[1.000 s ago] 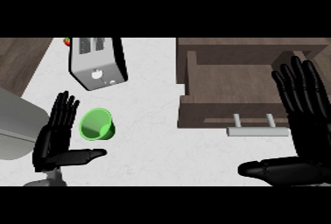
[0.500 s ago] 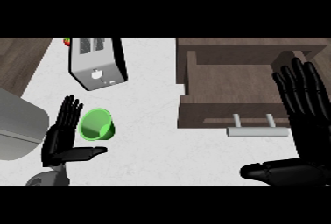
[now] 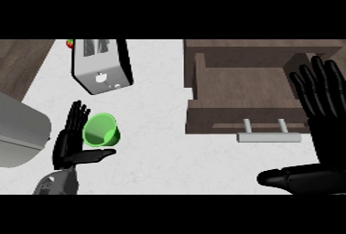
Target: Pick up the cup, place it into the drawer and close the drawer
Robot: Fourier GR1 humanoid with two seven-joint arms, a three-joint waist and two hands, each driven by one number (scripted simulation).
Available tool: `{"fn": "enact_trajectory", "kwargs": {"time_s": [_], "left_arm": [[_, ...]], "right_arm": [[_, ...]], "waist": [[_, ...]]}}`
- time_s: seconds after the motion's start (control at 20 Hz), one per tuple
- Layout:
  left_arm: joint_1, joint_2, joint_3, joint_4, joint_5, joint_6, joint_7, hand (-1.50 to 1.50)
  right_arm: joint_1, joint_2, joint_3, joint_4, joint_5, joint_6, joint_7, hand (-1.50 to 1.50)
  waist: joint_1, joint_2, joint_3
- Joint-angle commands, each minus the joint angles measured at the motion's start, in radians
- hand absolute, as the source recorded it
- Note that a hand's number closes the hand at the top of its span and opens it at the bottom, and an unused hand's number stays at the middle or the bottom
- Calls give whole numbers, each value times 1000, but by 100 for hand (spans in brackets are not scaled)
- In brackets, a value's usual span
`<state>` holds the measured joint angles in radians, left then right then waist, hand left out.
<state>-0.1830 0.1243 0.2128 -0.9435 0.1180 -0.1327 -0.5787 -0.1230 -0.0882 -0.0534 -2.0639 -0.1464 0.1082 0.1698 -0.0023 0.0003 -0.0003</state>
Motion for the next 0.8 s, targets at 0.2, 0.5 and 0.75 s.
{"fn": "enact_trajectory", "kwargs": {"time_s": [0.2,0.5,0.75], "left_arm": [[-61,37,15,189,-4,-15,-113,-150],[-120,47,26,372,-15,-32,-237,-150],[-173,62,27,473,-22,-68,-287,-150]], "right_arm": [[-3,-2,2,-1,3,10,9,-150],[-17,-1,4,30,1,15,1,-150],[27,35,65,-53,54,-16,15,-150]], "waist": [[0,0,0],[-1,0,0],[-4,1,-1]]}}
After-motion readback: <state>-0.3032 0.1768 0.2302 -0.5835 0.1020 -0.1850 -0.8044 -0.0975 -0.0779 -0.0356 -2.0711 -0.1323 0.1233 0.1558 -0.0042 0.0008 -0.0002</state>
